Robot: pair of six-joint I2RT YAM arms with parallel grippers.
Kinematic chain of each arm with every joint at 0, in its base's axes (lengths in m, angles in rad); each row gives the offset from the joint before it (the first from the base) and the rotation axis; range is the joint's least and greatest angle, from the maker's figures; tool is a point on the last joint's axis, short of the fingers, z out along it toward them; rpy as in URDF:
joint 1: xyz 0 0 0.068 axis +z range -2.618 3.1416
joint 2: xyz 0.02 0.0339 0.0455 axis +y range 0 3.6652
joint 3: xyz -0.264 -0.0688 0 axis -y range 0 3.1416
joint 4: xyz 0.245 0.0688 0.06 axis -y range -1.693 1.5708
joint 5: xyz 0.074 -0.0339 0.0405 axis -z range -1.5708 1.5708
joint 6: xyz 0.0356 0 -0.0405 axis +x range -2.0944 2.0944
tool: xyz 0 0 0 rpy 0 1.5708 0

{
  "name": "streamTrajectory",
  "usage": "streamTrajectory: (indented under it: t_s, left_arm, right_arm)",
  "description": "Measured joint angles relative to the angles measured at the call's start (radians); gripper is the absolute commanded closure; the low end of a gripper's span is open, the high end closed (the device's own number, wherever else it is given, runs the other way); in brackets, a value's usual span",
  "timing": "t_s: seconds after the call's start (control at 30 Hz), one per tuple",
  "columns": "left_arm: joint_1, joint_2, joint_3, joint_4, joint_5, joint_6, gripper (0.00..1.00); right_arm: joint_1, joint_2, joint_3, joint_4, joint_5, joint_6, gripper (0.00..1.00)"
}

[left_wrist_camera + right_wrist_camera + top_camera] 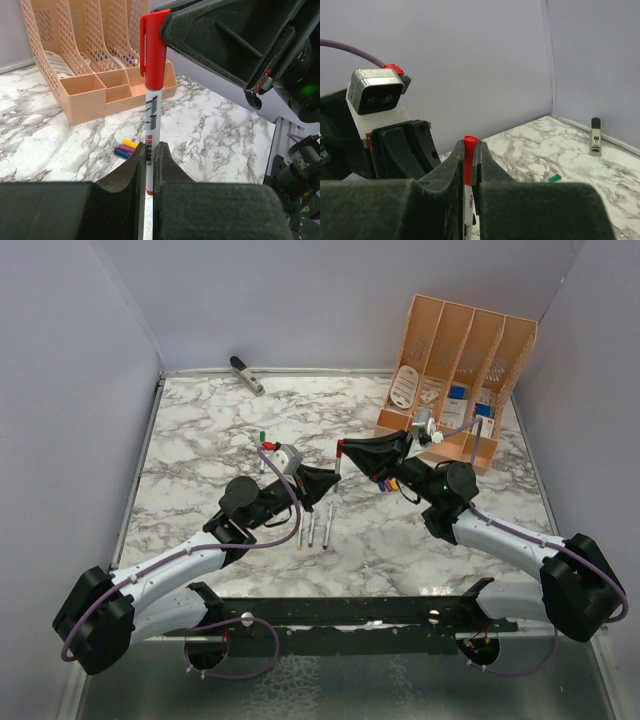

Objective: Insert the pens into the pen caps

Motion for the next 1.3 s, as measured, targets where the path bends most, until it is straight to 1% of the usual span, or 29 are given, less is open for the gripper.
streamTrajectory:
  t_s: [0.3,0.8,1.0,1.03,1.1,1.23,1.27,1.3]
  left_arm:
    - [0.01,0.0,0.0,-0.043,0.0,0.003,1.0]
    - [0.014,-0.008,-0.006,-0.043,0.0,-0.005,1.0]
    - [0.019,-0.008,-0.007,-0.036,0.0,-0.028,1.0]
    - [0.019,-0.008,-0.007,-0.034,0.0,-0.031,1.0]
    - [0.02,-0.008,-0.007,-0.026,-0.001,-0.04,1.0]
    - [0.025,-0.009,-0.007,-0.017,-0.009,-0.056,1.0]
    - [0.025,-0.01,-0.007,-0.015,-0.014,-0.06,1.0]
    - [0.026,-0.01,-0.007,-0.005,-0.023,-0.064,1.0]
  right_arm:
    - [0.013,0.019,-0.011,-0.007,0.023,-0.003,0.98]
    - [0.03,0.019,-0.01,-0.015,0.039,-0.019,0.98]
    - [0.033,0.005,0.014,-0.071,0.053,-0.024,0.98]
    - [0.034,0.003,0.022,-0.082,0.055,-0.026,0.97]
    - [0.038,0.0,0.04,-0.107,0.06,-0.029,0.9]
    - [0.042,0.0,0.073,-0.156,0.073,-0.042,0.79]
    - [0.044,-0.001,0.081,-0.173,0.079,-0.045,0.75]
    - [0.046,-0.003,0.084,-0.19,0.084,-0.049,0.68]
